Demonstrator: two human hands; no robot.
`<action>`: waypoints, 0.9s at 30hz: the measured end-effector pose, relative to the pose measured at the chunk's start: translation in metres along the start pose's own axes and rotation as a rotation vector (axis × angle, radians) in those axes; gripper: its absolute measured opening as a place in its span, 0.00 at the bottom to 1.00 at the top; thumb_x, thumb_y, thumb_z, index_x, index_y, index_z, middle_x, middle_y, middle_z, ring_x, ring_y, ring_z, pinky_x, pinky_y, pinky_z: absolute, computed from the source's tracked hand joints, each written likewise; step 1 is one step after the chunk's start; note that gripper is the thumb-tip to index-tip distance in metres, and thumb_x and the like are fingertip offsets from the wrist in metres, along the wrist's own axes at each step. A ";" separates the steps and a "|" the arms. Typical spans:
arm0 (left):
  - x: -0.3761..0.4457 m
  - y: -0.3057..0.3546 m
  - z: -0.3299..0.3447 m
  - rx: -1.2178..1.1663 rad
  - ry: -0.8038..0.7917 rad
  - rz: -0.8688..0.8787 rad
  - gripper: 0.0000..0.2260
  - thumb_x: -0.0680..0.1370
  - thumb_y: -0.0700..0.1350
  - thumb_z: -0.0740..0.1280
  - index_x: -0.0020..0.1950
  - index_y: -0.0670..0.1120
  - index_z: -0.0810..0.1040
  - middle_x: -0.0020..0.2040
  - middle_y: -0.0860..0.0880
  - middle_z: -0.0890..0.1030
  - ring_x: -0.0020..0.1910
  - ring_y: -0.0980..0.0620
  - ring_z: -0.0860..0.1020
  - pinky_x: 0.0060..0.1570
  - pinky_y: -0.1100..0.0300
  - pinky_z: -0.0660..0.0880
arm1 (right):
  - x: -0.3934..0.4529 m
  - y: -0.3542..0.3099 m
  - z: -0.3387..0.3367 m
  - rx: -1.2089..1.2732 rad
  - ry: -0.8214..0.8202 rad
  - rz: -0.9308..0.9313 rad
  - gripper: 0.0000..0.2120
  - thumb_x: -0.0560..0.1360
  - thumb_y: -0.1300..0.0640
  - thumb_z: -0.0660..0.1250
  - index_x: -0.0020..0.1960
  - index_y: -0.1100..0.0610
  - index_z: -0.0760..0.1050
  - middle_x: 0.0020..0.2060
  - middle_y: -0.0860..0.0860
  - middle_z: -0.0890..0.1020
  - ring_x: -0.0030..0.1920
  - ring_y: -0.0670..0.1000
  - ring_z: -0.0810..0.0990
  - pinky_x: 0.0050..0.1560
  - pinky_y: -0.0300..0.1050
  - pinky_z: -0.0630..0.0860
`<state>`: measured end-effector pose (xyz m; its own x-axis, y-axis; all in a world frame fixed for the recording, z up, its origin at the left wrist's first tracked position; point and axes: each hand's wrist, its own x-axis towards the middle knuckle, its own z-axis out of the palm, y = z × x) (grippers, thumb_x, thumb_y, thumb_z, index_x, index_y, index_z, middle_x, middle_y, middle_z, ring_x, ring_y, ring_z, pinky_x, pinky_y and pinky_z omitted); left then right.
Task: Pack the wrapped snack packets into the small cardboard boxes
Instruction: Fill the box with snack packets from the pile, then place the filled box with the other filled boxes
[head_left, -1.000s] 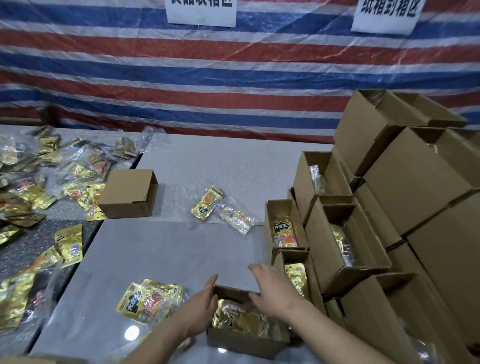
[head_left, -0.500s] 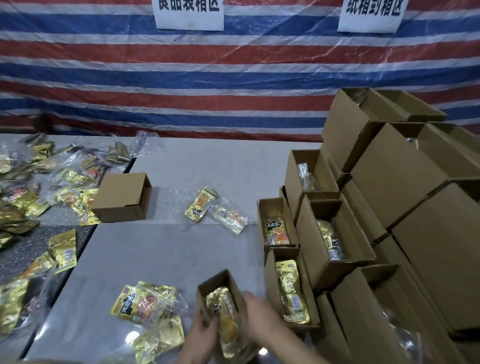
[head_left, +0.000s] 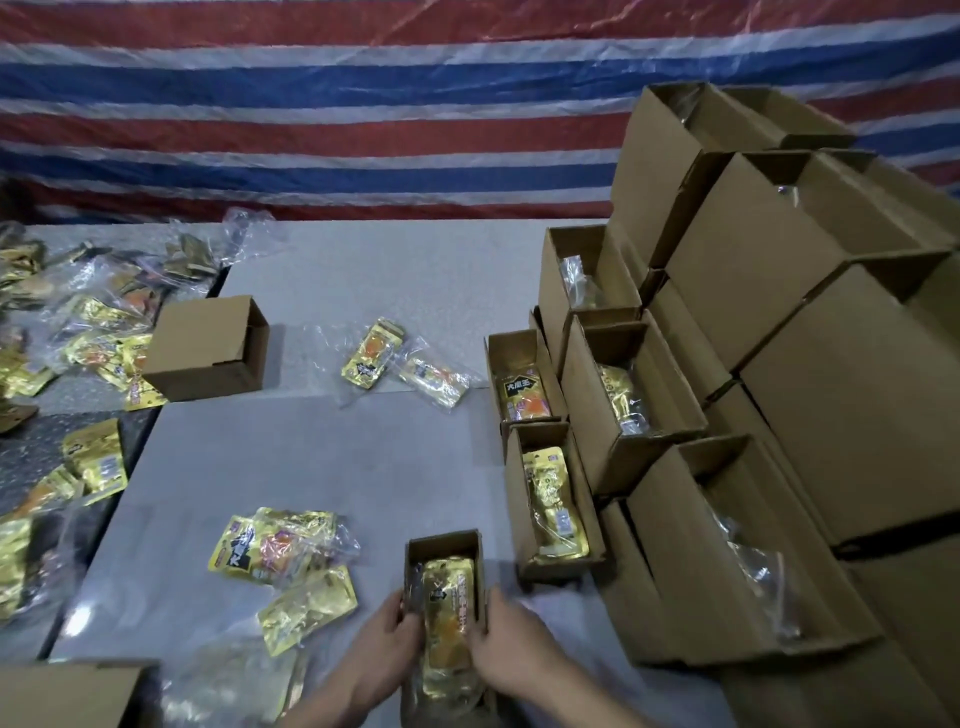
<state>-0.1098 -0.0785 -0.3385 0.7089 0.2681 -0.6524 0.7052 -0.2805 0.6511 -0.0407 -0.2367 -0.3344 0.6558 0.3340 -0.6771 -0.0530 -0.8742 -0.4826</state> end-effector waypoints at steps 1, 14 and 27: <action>-0.006 -0.002 0.005 -0.040 -0.037 -0.025 0.10 0.75 0.54 0.61 0.54 0.55 0.76 0.51 0.54 0.83 0.49 0.59 0.80 0.49 0.60 0.77 | -0.005 0.008 0.001 0.014 -0.012 0.025 0.14 0.77 0.48 0.62 0.60 0.50 0.69 0.56 0.50 0.81 0.56 0.52 0.80 0.52 0.45 0.75; -0.030 0.042 0.096 -0.306 -0.387 -0.073 0.20 0.73 0.54 0.71 0.63 0.54 0.70 0.46 0.60 0.83 0.41 0.62 0.83 0.34 0.65 0.77 | -0.050 0.092 -0.038 -0.038 0.144 0.295 0.13 0.80 0.50 0.59 0.53 0.56 0.78 0.54 0.55 0.84 0.55 0.55 0.82 0.47 0.43 0.74; -0.017 0.078 0.124 -0.347 -0.305 -0.086 0.07 0.80 0.51 0.64 0.58 0.54 0.72 0.57 0.51 0.81 0.54 0.51 0.81 0.57 0.51 0.79 | -0.040 0.090 -0.061 -0.038 0.319 0.284 0.15 0.81 0.62 0.56 0.66 0.63 0.67 0.62 0.59 0.80 0.61 0.58 0.79 0.55 0.46 0.73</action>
<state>-0.0677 -0.2193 -0.3246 0.6493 -0.0206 -0.7602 0.7595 0.0697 0.6468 -0.0258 -0.3503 -0.3170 0.8196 -0.0419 -0.5714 -0.2410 -0.9301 -0.2773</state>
